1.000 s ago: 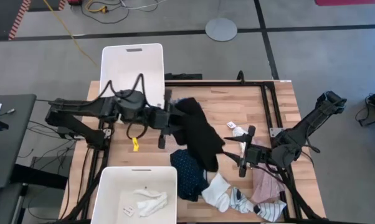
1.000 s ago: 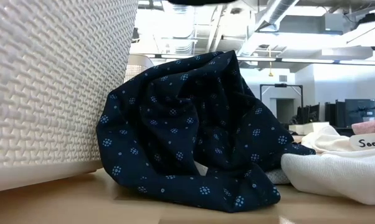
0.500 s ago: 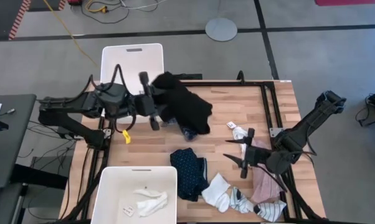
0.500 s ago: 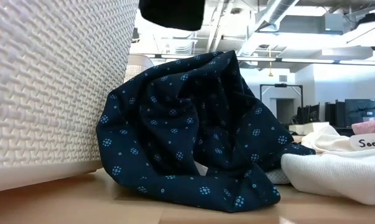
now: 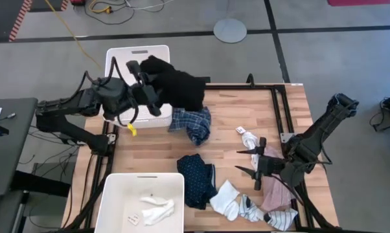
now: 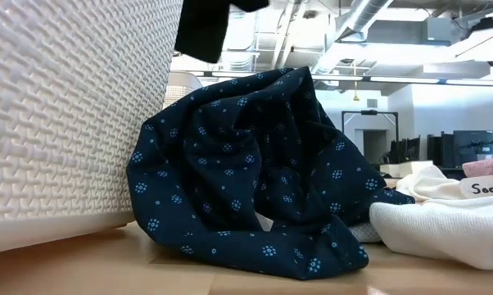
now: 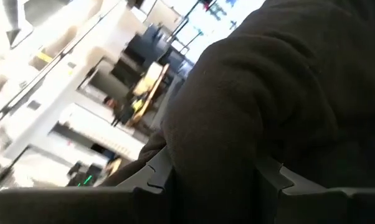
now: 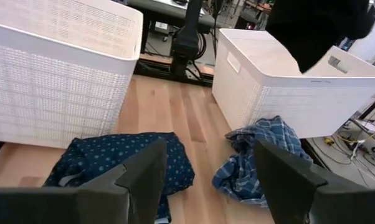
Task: Sort clothes
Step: Put the black jacket into the top white bin
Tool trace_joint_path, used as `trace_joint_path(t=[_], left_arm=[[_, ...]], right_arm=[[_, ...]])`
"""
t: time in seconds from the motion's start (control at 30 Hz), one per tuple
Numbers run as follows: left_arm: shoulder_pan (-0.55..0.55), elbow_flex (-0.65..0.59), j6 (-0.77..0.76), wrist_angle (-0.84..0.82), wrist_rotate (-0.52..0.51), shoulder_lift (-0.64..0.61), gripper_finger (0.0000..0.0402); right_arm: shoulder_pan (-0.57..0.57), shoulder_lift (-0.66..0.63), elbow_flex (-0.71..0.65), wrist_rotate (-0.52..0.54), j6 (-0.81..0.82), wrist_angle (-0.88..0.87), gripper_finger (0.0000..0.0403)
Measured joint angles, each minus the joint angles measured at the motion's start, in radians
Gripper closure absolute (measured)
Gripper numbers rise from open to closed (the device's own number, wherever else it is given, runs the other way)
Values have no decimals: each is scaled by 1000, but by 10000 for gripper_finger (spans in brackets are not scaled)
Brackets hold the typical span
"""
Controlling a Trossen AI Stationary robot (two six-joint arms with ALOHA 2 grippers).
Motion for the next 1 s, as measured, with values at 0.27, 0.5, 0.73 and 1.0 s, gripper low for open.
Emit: trace_joint_path(t=[0.27,0.5,0.73,1.0], left_arm=[[111,0,-42,-69,-20,-34,289],[199,0,-51,-119,-17,-57,289],[306,0,-98,-247,-13,-66,289],[461,0,-204,-374,95,-67,289]], right_arm=[[32,0,0,0,9,-10,148],[38,2,-1,-1,94,-78,148],[38,2,-1,-1,106,-86,148],[39,2,-1,-1,106,-87,148]])
